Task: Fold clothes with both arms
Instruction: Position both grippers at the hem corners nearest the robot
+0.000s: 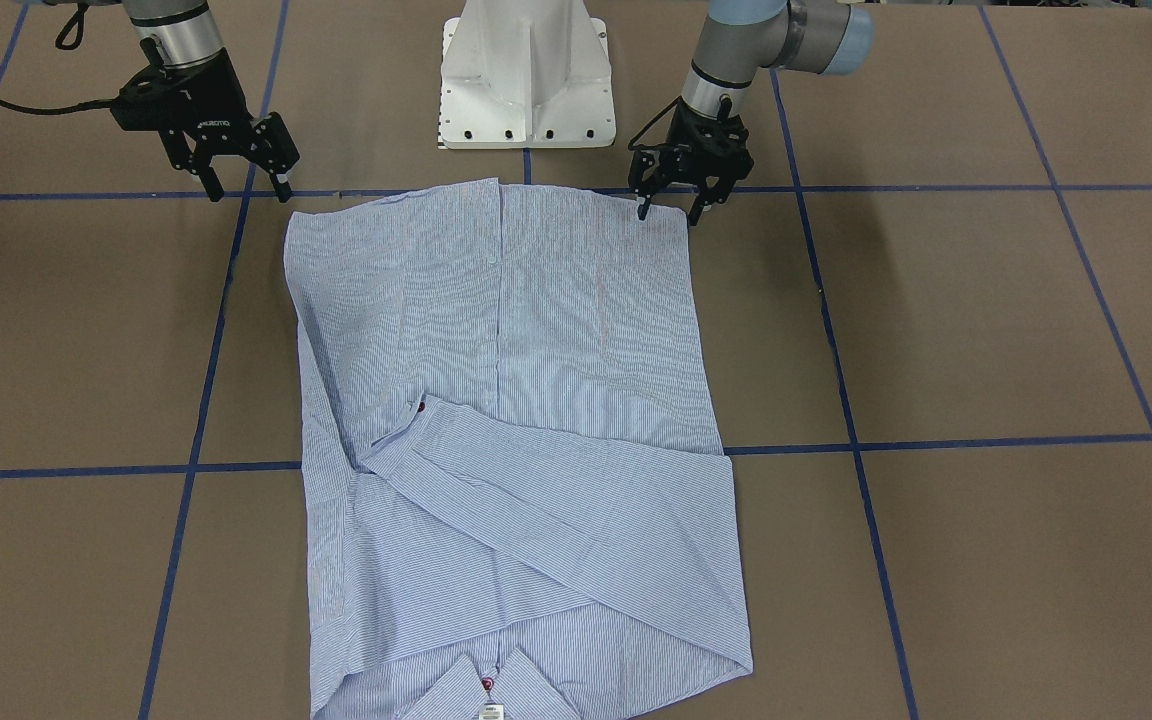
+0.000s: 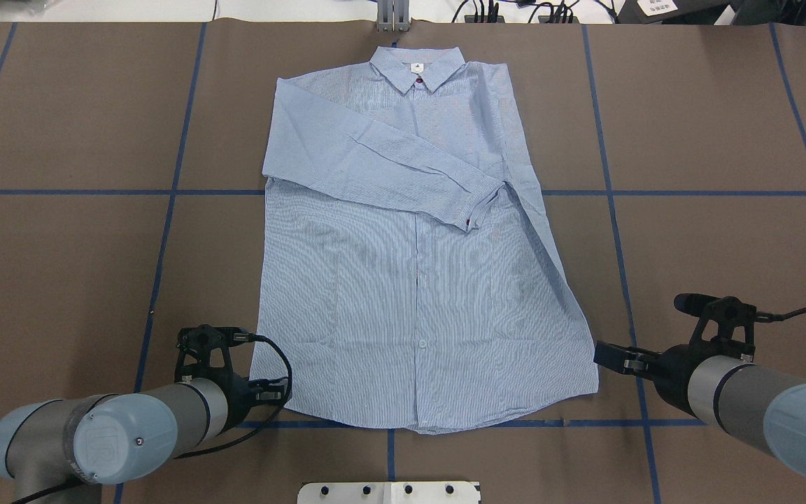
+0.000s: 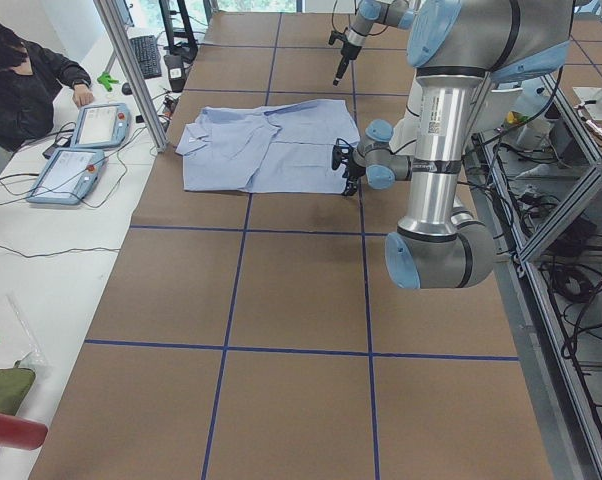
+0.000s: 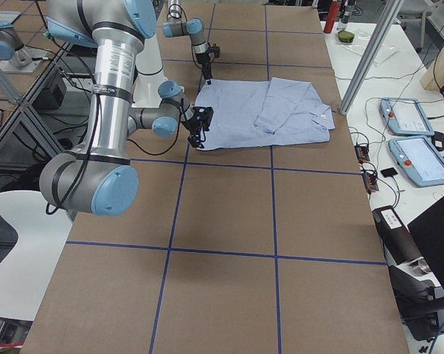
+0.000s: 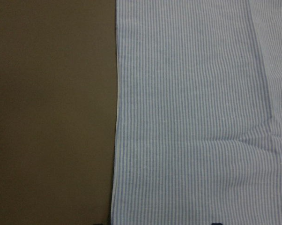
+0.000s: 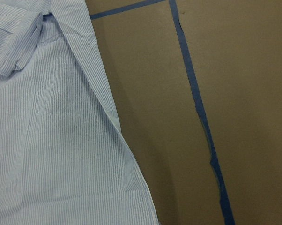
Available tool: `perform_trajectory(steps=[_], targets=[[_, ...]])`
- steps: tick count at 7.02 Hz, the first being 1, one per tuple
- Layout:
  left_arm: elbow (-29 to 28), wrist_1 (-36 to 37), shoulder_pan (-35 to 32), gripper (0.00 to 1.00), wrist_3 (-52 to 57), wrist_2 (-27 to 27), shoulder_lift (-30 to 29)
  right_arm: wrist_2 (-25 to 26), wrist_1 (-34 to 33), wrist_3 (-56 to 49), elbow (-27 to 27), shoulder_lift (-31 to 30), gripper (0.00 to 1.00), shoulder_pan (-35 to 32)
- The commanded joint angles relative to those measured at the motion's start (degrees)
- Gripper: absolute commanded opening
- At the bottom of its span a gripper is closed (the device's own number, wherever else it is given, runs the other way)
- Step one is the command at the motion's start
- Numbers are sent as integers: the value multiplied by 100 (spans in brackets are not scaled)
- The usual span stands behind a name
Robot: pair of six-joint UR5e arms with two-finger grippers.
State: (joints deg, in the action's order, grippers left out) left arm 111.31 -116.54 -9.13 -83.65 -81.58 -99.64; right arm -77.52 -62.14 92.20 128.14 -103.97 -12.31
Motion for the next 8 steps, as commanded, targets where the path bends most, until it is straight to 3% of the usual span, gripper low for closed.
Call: perform_trajectory(steps=[1,3,7,8], targets=[[14,0,-1,36,7,1,32,0,0,0,0,0,100,0],[75,0,-10,0,7,1,50,0,0,0,0,0,100,0],[163,0,-37,0,15,1,50,44,43,96,-44,0,100,105],[242,0,-37,0,16,1,59,305,131,375,-53,9,99,315]])
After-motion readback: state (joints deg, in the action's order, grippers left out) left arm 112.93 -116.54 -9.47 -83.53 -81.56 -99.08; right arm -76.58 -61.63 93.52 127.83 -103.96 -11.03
